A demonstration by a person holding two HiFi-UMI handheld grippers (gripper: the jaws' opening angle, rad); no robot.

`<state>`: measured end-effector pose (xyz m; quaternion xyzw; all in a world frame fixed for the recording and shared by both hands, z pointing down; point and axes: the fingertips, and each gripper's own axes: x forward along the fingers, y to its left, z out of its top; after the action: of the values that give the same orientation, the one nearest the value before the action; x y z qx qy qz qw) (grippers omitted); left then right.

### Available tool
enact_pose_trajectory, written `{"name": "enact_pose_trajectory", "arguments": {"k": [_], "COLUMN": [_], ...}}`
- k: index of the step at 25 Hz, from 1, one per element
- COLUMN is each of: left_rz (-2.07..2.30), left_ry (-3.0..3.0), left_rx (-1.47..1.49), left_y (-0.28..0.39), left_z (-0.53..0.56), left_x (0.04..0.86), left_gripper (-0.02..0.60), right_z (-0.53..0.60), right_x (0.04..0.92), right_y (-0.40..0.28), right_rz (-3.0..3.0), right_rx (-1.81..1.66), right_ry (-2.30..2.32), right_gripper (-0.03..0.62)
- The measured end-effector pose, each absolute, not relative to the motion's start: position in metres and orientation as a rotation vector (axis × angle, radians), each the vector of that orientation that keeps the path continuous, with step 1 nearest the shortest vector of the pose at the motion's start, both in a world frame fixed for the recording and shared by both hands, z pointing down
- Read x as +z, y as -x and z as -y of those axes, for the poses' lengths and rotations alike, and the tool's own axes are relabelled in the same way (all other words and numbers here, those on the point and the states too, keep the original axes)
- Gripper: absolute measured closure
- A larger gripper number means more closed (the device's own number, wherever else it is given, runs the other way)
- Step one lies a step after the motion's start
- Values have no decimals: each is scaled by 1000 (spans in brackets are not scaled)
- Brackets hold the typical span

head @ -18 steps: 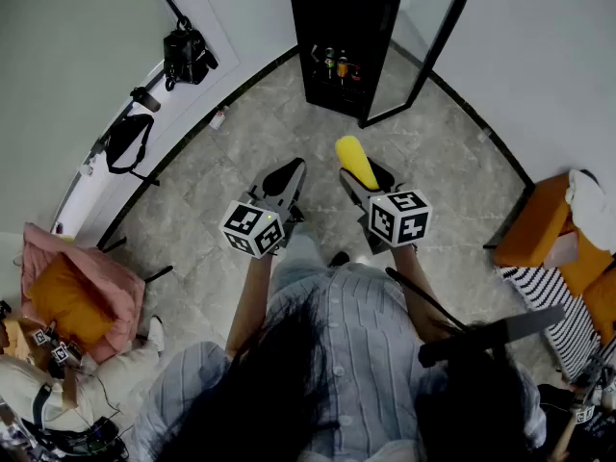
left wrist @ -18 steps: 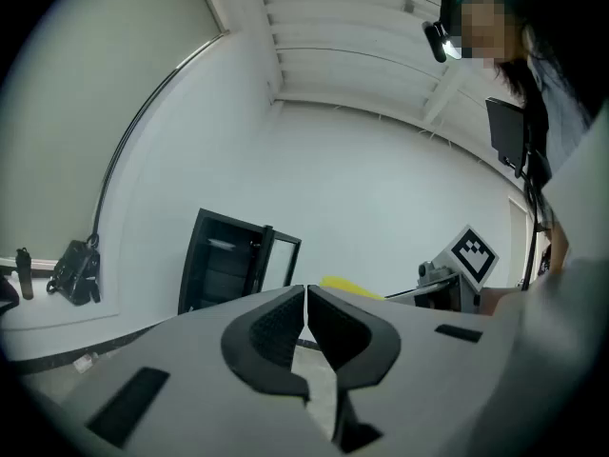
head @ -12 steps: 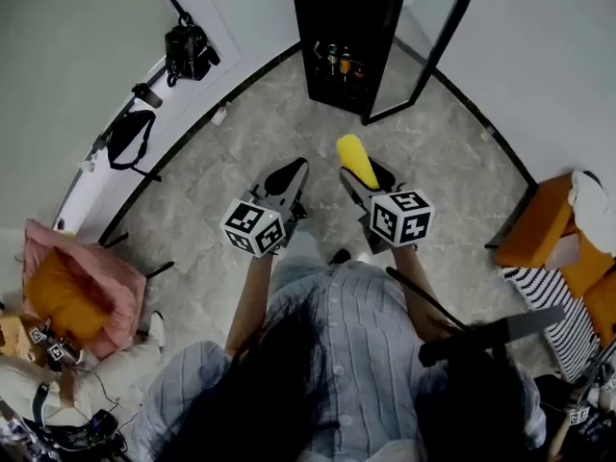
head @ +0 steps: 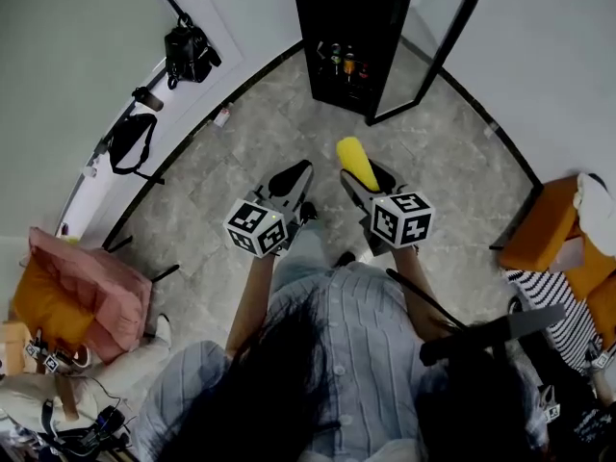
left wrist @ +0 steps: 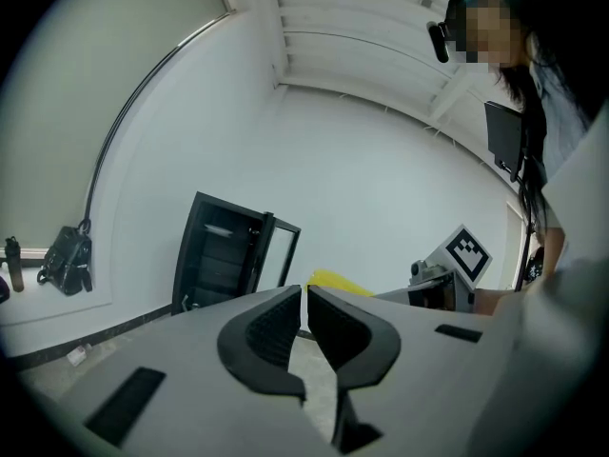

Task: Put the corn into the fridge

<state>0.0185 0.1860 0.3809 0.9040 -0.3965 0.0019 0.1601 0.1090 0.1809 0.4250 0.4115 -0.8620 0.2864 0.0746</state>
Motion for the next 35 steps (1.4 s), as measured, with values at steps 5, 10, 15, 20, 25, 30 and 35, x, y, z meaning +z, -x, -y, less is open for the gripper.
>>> {"name": "enact_pose_trajectory", "arguments": {"k": [5, 10, 15, 20, 25, 30, 35], "left_rz": [1074, 1015, 979, 945, 914, 877, 841], "left_ry": [-2613, -2657, -2673, -2675, -2677, -2676, -2677], "left_rx": [-2, -31, -39, -43, -40, -35, -27], "left_y": [-18, -14, 4, 30, 53, 70, 81], "left_z": [-156, -117, -82, -47, -10, 18, 37], "left_x": [378, 367, 366, 367, 371, 377, 386], "left_gripper": [566, 566, 566, 566, 566, 566, 566], "right_z": [-152, -114, -83, -50, -15, 12, 32], "right_x": [424, 420, 419, 420, 422, 425, 431], "right_y": [-104, -94, -74, -48, -23, -5, 7], "right_rz": [2577, 2562, 2551, 2530, 2521, 2506, 2489], "right_rx": [882, 923, 923, 931, 960, 971, 982], "right_ry": [-1267, -1284, -1306, -1329, -1349, -1372, -1400], "right_gripper": [339, 339, 339, 339, 339, 339, 339]}}
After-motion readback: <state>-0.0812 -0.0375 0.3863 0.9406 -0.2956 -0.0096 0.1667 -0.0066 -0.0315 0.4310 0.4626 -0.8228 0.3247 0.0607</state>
